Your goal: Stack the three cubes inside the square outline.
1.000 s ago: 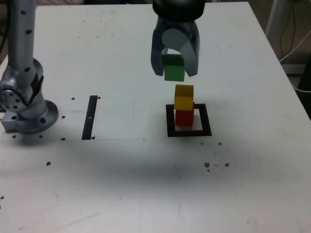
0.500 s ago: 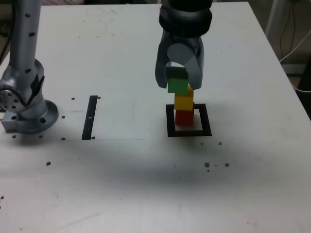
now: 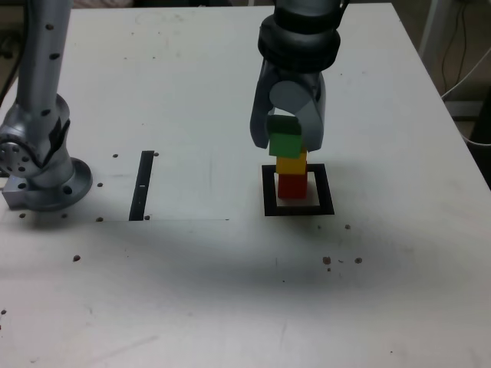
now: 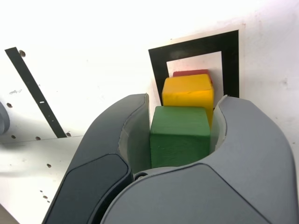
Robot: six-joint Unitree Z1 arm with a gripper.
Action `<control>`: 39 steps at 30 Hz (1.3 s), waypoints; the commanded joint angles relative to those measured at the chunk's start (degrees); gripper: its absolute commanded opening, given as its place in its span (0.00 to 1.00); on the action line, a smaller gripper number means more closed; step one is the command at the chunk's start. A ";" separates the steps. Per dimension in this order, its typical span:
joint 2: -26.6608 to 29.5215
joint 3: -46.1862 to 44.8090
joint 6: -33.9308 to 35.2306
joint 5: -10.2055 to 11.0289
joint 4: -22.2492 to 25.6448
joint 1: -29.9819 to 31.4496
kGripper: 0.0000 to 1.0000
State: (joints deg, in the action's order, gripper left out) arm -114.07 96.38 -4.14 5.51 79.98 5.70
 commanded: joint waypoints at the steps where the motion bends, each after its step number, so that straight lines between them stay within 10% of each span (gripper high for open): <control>1: -0.28 0.38 0.08 0.22 -0.09 -0.25 0.39; 13: 0.05 -0.31 -0.28 0.64 -0.07 -0.69 0.98; 39: 15.21 -7.64 -0.56 -1.19 1.53 0.92 0.99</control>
State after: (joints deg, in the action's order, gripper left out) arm -100.37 89.72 -4.56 4.55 81.26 6.55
